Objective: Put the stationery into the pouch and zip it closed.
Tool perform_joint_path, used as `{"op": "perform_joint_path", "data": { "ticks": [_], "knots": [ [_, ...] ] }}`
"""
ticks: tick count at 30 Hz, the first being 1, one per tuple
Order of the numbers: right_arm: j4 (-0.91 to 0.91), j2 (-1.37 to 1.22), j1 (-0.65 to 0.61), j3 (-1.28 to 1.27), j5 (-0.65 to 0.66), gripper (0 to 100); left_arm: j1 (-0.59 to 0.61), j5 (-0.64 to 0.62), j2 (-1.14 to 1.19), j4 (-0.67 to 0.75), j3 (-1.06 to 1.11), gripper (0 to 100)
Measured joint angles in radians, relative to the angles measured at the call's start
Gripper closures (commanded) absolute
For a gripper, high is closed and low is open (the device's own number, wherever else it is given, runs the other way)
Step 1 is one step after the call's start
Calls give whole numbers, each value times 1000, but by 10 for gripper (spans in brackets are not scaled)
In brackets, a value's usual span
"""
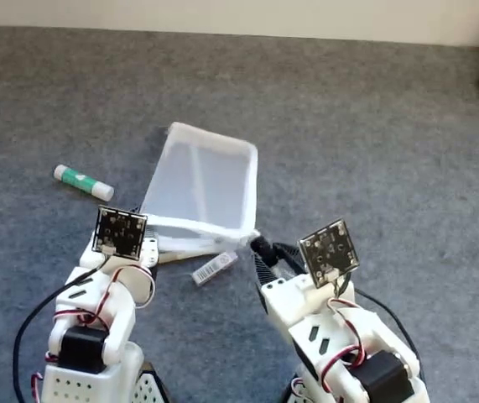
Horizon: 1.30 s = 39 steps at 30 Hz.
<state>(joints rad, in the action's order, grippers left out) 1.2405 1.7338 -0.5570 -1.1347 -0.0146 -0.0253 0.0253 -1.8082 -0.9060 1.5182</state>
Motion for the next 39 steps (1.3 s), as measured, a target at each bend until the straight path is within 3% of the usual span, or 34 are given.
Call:
{"op": "perform_joint_path", "data": {
  "ticks": [9, 18, 33, 39],
  "knots": [
    [0, 2, 2, 0, 0, 836, -72, 2, 0, -147, -183, 986],
    [0, 2, 2, 2, 0, 836, -63, 31, 0, -161, -351, 986],
    [0, 2, 2, 2, 0, 836, 250, 80, -9, -256, -505, 986],
    [0, 2, 28, 2, 0, 836, 265, 80, 126, -302, -586, 987]
  ]
}}
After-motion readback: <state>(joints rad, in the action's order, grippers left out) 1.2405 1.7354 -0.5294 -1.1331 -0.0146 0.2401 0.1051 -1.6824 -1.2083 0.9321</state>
